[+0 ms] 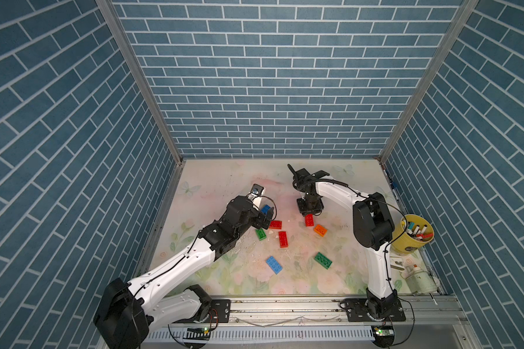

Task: Assemble a rectangle with lego
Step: Place the lego brick at the center of the board, then pick up the lego brick from the center of the board.

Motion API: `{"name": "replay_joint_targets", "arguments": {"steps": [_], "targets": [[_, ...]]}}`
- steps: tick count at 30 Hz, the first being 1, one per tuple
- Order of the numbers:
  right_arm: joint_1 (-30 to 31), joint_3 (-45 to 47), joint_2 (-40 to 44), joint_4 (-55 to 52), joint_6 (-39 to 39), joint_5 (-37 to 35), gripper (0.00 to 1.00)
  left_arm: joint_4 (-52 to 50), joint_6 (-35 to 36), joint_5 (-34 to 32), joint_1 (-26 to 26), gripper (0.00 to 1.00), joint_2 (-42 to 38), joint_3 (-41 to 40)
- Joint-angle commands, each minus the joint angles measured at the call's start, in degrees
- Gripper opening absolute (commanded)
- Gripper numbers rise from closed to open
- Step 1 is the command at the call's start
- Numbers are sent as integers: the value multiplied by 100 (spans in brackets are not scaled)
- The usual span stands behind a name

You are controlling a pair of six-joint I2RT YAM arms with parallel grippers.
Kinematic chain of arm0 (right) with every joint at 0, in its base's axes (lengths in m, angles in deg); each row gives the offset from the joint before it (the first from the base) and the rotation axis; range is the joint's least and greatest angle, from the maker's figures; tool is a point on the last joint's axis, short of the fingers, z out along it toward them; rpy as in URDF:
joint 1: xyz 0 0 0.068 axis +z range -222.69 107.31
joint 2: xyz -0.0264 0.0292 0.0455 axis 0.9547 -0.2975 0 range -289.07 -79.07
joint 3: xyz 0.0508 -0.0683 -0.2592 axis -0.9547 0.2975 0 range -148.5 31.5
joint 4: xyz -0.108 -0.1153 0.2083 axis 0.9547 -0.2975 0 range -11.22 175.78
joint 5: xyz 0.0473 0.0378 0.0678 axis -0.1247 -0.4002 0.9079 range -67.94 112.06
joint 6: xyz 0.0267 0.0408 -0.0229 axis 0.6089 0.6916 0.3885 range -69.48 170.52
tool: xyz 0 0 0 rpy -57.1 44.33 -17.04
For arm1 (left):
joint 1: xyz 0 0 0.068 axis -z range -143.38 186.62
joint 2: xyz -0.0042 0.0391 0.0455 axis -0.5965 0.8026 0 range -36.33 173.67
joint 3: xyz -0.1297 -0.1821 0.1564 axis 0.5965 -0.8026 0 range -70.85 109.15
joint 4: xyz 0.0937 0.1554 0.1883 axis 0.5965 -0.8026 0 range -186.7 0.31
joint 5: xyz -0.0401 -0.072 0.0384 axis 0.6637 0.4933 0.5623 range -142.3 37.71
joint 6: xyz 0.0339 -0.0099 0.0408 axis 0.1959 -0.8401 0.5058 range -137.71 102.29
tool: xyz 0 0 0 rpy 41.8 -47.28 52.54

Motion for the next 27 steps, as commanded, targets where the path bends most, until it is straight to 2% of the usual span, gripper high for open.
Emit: {"name": "replay_joint_targets", "arguments": {"steps": [1, 9, 17, 21, 25, 27], "targets": [[19, -161, -103, -30, 43, -69, 35, 35, 0, 61, 36, 100, 35, -23], [23, -170, -88, -12, 44, -49, 43, 19, 1, 66, 57, 100, 62, -33], [16, -179, 46, 45, 14, -69, 59, 47, 22, 30, 96, 100, 70, -57], [-2, -17, 562, 20, -134, -132, 62, 223, 83, -71, 217, 100, 27, -169], [-70, 698, 1357, 45, -374, -24, 62, 483, 416, -470, 693, 100, -12, -387], [-82, 1197, 1721, 118, -437, 76, 61, 702, 612, -448, 861, 100, -72, -555]]}}
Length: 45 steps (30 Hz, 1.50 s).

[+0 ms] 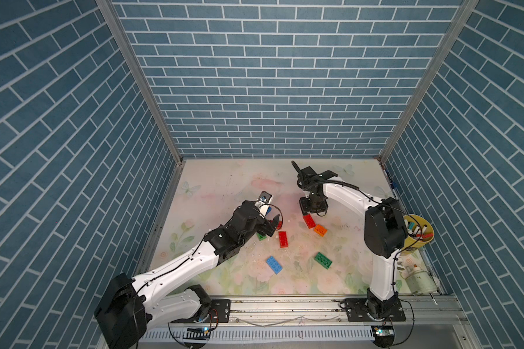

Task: Assemble a rectangle with lego
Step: Pick up the lego brick from the center of the board.

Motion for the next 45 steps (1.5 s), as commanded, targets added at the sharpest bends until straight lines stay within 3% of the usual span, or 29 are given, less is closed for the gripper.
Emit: {"name": "replay_joint_targets", "arguments": {"steps": [1, 7, 11, 14, 27, 40, 45], "targets": [[-31, 680, 751, -6, -252, 122, 61, 498, 391, -145, 254, 100, -162, -279], [-40, 1941, 1266, 599, -264, 386, 67, 1039, 443, 153, 383, 100, -342, -548], [-40, 2158, 1235, 851, -454, 277, 81, 853, 415, 38, 436, 100, -241, -441], [-53, 2160, 1128, 957, -664, 138, 87, 811, 410, -21, 488, 100, -231, -440], [-181, 2088, 517, 1311, -1293, -159, 85, 801, 377, -155, 521, 99, -237, -519], [-163, 2274, 500, 1278, -1137, 420, 60, 705, 356, -250, 524, 100, -55, -441], [-137, 2396, 625, 1286, -961, 434, 39, 713, 340, -270, 526, 100, -34, -423]]}}
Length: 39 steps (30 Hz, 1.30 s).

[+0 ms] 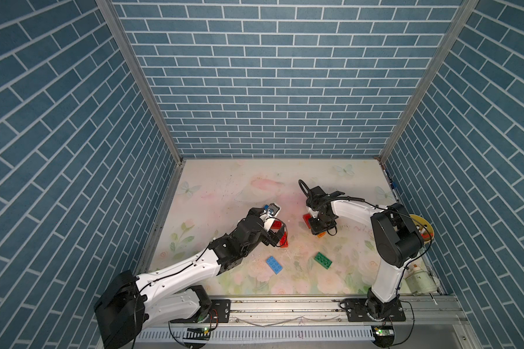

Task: Assemble a rectangle with lego
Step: Pick up the lego brick from the center of the board.

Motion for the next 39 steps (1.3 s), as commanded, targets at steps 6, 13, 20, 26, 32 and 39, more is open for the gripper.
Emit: {"name": "replay_joint_targets", "arguments": {"steps": [6, 13, 20, 26, 32, 39], "targets": [[42, -11, 249, -237, 341, 120, 18, 29, -39, -105, 31, 100, -53, 100], [-29, -683, 1159, -906, 516, 904, 19, 904, 369, 167, 102, 100, -553, -312], [-517, -1288, 2220, -849, 652, 3743, 19, 2230, 1029, 646, 285, 95, -1027, -663], [-538, -1420, 2475, -479, 990, 5267, 19, 3491, 1600, 618, 393, 96, -863, -815], [-530, -1421, 2585, -302, 1118, 5888, 20, 4142, 2306, 1399, 404, 96, -490, -817], [-429, -1397, 2561, -287, 1127, 6198, 20, 4093, 2350, 1847, 402, 95, -113, -457]]}}
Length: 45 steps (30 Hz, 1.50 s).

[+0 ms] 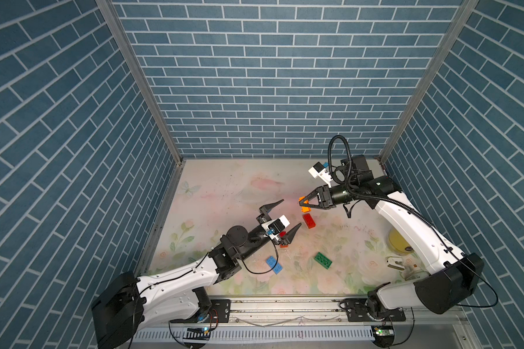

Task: Assemble a rectangle with lego
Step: Pick up the lego brick from the center of the board.

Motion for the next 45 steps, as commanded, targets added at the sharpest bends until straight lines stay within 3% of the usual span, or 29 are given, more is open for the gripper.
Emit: {"name": "replay_joint_targets", "arguments": {"steps": [1, 9, 18, 24, 33, 37, 41, 45], "targets": [[100, 13, 44, 56, -18, 412, 20, 266, 151, 343, 24, 94, 79, 279], [388, 65, -63, 26, -104, 593, 20, 530, 102, 416, 18, 91, 320, 377], [584, 35, -72, -116, -277, 663, 20, 660, -8, 477, 22, 78, 525, 480], [607, 13, -125, -197, -347, 657, 20, 576, -39, 476, 7, 63, 488, 481], [606, -32, -250, -260, -362, 517, 21, 374, -29, 408, 4, 32, 392, 454], [598, -102, -275, -346, -387, 194, 28, 227, 19, 307, -2, 19, 351, 463], [502, -222, -225, -587, -475, -386, 46, -48, 37, 131, 1, 18, 275, 465], [139, -164, 4, -628, -385, -911, 53, -571, 28, 46, 6, 18, 147, 472]]}}
